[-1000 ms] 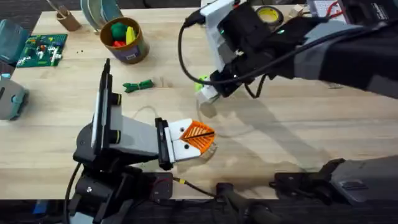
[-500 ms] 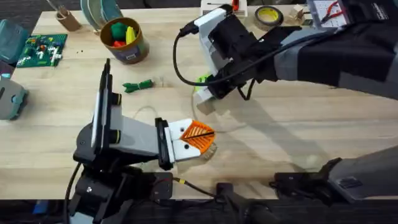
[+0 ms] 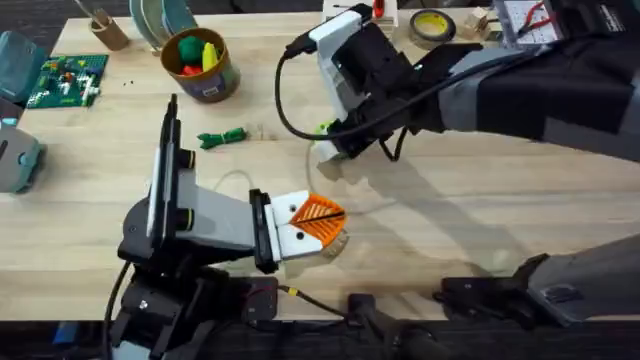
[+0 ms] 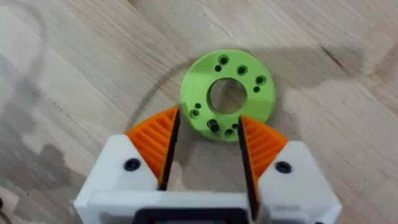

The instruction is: Pick up the gripper from the table and insert it into the empty holder that is missing its gripper. Then pick up a screw, insert it into the mounting hole, and use the screwdriver to tighten it. Finally, clean up the table by picking up the vegetable and placing it into the bucket.

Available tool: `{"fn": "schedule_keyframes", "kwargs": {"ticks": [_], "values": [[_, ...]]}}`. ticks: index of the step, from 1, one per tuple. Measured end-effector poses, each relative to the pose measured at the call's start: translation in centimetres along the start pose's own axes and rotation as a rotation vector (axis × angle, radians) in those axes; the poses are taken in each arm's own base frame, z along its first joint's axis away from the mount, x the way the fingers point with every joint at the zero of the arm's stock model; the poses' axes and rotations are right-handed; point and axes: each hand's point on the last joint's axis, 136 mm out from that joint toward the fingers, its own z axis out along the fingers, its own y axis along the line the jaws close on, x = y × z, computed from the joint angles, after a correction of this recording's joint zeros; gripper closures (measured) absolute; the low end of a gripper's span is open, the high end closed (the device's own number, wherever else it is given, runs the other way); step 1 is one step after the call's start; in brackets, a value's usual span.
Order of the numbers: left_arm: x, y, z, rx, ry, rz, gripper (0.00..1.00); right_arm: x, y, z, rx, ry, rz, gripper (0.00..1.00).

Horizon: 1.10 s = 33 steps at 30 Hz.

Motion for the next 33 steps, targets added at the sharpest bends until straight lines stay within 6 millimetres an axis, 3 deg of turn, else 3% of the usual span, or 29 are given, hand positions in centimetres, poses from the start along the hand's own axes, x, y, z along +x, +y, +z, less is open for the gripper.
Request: {"fn": "schedule_keyframes", "kwargs": {"ticks": [12, 23, 33], "values": [[0.0, 0.0, 0.0, 0.0, 0.0, 0.0, 0.997, 0.3, 0.01, 0.36, 0.003, 0.014, -0.001, 0.448], [0.0, 0.0, 0.0, 0.0, 0.0, 0.0, 0.997, 0.92, -0.2, 0.85, 0.012, 0.041, 0.001, 0.615], [0.0, 0.0, 0.0, 0.0, 0.0, 0.0, 0.997, 0.36, -0.16, 0.69, 0.011, 0.027, 0.0, 0.615]]}}
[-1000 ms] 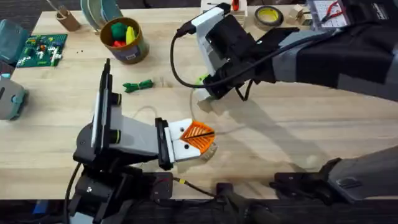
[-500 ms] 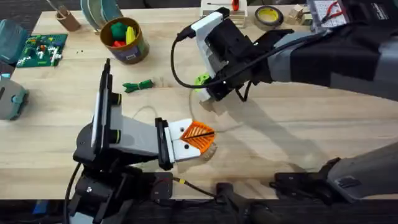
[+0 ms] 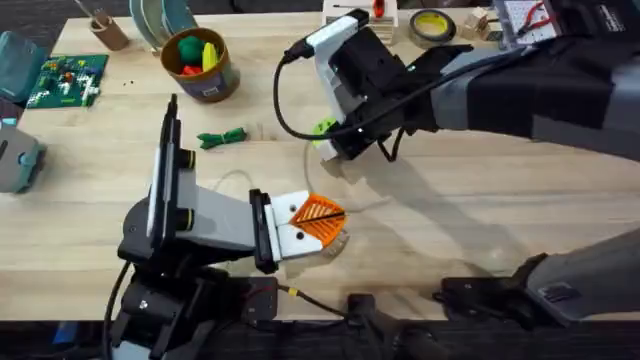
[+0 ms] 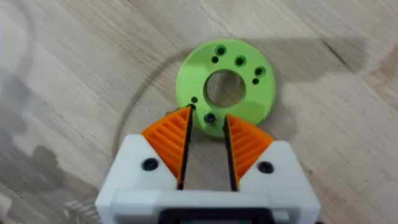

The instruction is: Pick up the gripper from the table and insert it into the empty holder that is missing its gripper. Then pick up a screw, insert it into the mounting hole, and use the screwdriver to tighten it. Finally, clean up the table by picking up the vegetable and placing it into the bucket.

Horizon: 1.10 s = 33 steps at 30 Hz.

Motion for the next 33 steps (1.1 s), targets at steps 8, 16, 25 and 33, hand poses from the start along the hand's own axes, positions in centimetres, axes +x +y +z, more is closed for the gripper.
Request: {"fn": "schedule_keyframes", "kwargs": {"ticks": [8, 16, 25, 33], "values": [[0.0, 0.0, 0.0, 0.0, 0.0, 0.0, 0.997, -0.76, 0.05, -0.29, -0.001, -0.019, -0.002, 0.607], [0.0, 0.0, 0.0, 0.0, 0.0, 0.0, 0.997, -0.73, 0.05, -0.3, -0.001, -0.018, -0.002, 0.603], [0.0, 0.0, 0.0, 0.0, 0.0, 0.0, 0.997, -1.0, 0.05, -0.29, -0.001, -0.029, -0.002, 0.599], [0.0, 0.0, 0.0, 0.0, 0.0, 0.0, 0.997, -0.99, 0.06, -0.26, -0.001, -0.028, -0.002, 0.598]]}}
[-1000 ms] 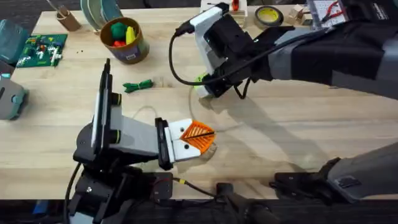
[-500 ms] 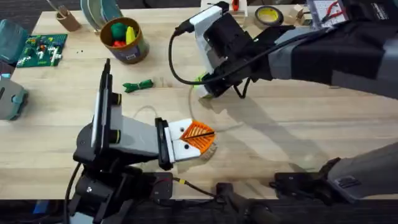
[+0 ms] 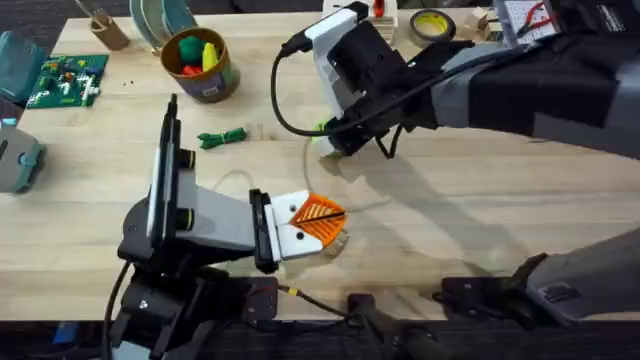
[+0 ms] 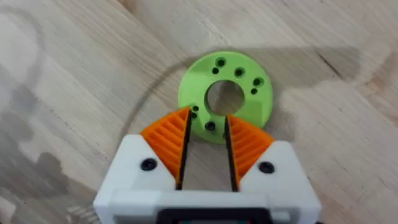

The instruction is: Pick up the gripper from the table and insert it into the empty holder that is missing its gripper. Then pick up a screw, insert it into the mounting hole, and use the screwdriver to tighten it. Finally, clean up the table by picking up the vegetable and placing it into the bucket.

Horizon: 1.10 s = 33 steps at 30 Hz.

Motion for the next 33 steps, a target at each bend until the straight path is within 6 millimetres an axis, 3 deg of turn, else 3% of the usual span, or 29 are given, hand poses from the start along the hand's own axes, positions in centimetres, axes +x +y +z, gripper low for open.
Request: {"fn": "schedule_keyframes", "kwargs": {"ticks": [15, 28, 31, 33], "values": [[0.0, -0.05, 0.0, 0.003, 0.0, 0.0, 0.997, 0.41, -0.09, 0.81, 0.001, 0.021, 0.002, 0.625], [0.0, -0.05, 0.0, 0.003, 0.0, 0.0, 0.997, 0.38, -0.14, 0.81, 0.004, 0.02, 0.002, 0.803], [0.0, -0.05, 0.0, 0.003, 0.0, 0.0, 0.997, 0.2, -0.15, 0.82, 0.005, 0.013, 0.001, 0.992], [0.0, -0.05, 0.0, 0.003, 0.0, 0.0, 0.997, 0.2, -0.24, 0.82, 0.01, 0.013, 0.001, 0.994]]}}
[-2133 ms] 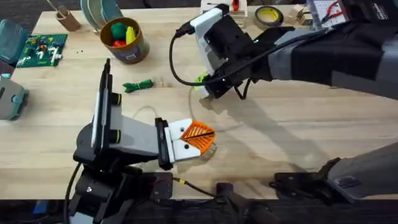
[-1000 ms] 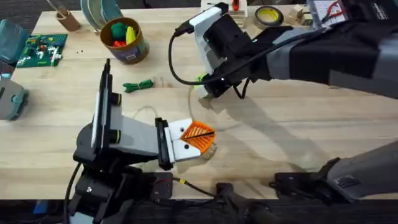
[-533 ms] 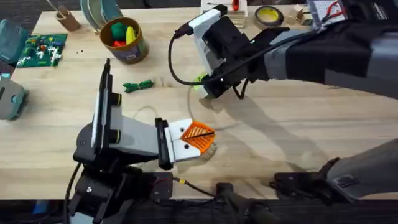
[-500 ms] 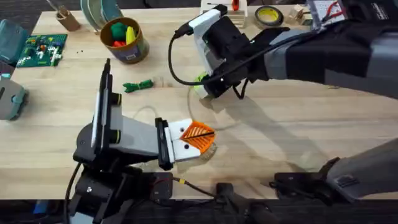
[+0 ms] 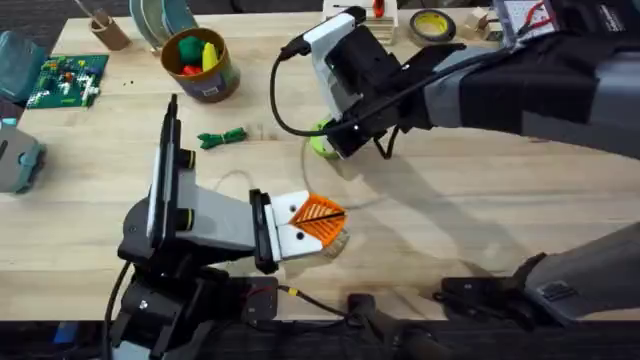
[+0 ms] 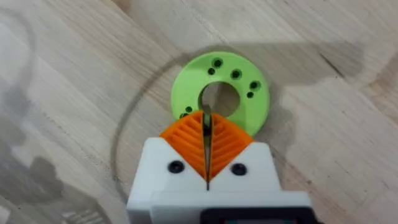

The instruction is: Pick up the gripper from the table and insert it into the empty holder that is missing its gripper. Then pick up a screw, insert it into the mounting hole, and use the screwdriver to tighten it. Finally, clean up the table by picking up the vegetable and placing it into the bucket.

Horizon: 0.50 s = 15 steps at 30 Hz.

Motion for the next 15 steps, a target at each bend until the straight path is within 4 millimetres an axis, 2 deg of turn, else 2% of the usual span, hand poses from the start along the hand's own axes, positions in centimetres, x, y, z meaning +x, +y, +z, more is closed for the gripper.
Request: {"fn": "schedule_keyframes", "kwargs": {"ticks": [11, 14, 15], "values": [[0.0, 0.0, 0.0, 0.0, 0.0, 0.0, 0.997, 0.3, -0.8, -0.4, 0.033, 0.028, 0.008, 0.996], [0.0, 0.0, 0.0, 0.0, 0.0, 0.0, 0.997, 0.1, -1.4, -0.7, 0.041, 0.028, 0.022, 0.996], [0.0, 0.0, 0.0, 0.0, 0.0, 0.0, 0.997, -0.4, -2.2, -1.6, 0.051, 0.013, 0.041, 0.996]]}}
